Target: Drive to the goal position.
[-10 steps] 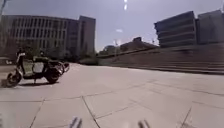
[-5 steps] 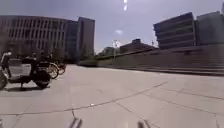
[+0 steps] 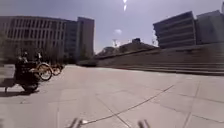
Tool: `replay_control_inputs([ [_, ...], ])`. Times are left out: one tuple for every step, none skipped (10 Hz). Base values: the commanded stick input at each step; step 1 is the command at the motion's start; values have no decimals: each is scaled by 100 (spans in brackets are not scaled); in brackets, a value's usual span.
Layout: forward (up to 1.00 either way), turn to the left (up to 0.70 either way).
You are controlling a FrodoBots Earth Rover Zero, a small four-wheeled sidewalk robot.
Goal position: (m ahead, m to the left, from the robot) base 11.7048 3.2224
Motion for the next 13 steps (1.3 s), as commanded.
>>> replay_control_inputs([
  [100, 0],
  [100, 0],
  [100, 0],
  [100, 0],
  [100, 0],
  [100, 0],
  [100, 0],
  [100, 0],
  [100, 0],
  [100, 0],
  [100, 0],
  [100, 0],
  [100, 0],
])
